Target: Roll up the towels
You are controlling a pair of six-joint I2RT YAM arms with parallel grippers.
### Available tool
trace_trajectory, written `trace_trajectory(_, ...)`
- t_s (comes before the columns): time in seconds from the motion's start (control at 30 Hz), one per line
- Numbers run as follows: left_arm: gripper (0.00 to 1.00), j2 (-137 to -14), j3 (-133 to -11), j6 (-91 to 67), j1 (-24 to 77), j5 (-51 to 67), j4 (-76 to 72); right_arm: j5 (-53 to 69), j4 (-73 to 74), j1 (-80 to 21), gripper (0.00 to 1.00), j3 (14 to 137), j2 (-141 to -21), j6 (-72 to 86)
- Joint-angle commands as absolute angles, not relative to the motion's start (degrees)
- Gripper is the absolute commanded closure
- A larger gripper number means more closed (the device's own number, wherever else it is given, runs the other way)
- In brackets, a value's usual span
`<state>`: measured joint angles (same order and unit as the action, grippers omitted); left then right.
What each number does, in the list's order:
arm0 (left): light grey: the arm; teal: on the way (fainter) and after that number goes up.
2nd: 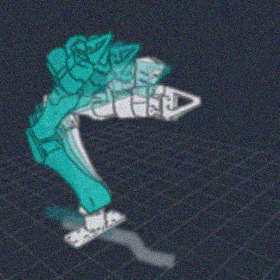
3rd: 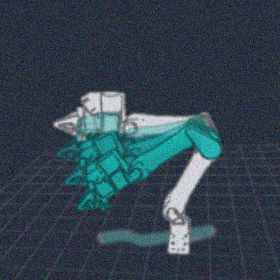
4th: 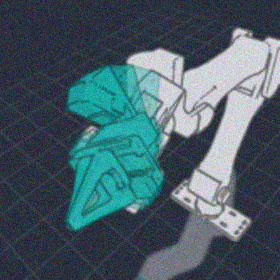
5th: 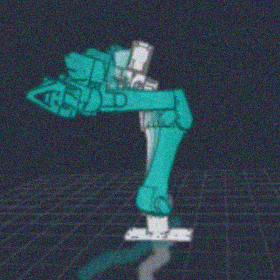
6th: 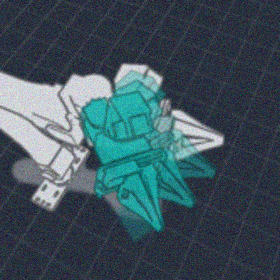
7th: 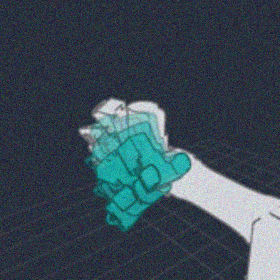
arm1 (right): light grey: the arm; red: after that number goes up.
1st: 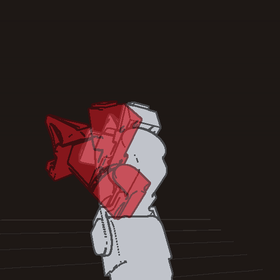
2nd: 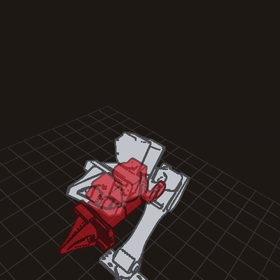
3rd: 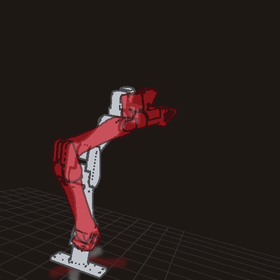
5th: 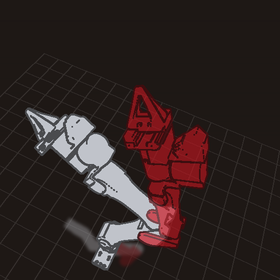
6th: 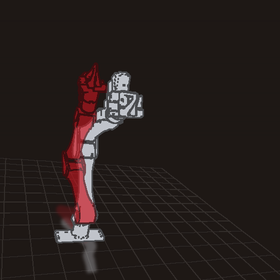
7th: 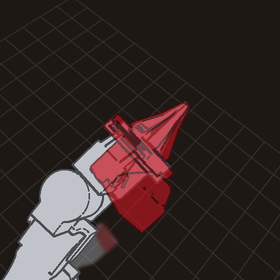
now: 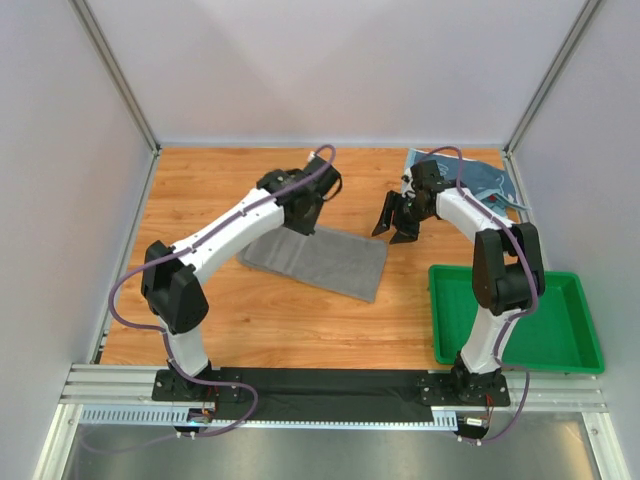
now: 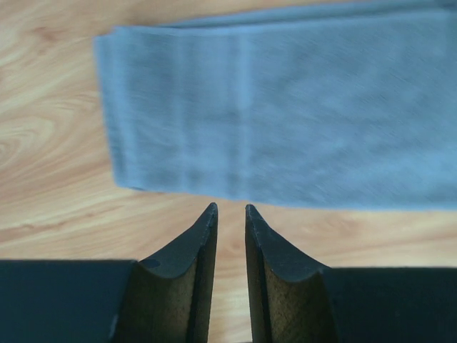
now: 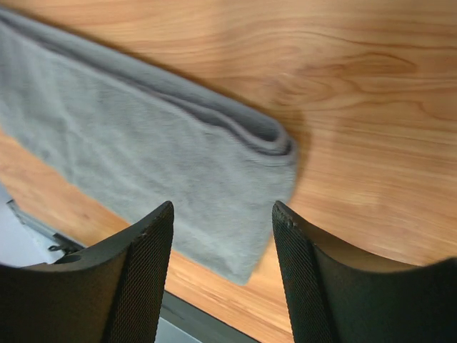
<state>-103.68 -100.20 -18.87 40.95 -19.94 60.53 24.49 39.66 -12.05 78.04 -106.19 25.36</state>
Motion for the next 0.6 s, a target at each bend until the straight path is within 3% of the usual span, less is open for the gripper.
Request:
trace_trajectory(0.0,0.71,-100.6,-97.2,-22.8,46.8,-18.9,57.4,19.3,42.5,-12.0,0.41,78.3,-107.4,23.3)
trace_trajectory(0.47,0.73,-102.3,-92.0,-28.5,54.9,-12.7,52.2,17.8,37.4,-12.0,0.43,74.7,-113.0,23.7)
trace_trajectory(0.57,0.73,-102.1,-91.6,-29.2,56.0,-12.5,51.0,19.3,36.0,-12.0,0.51,73.4,-113.6,24.2)
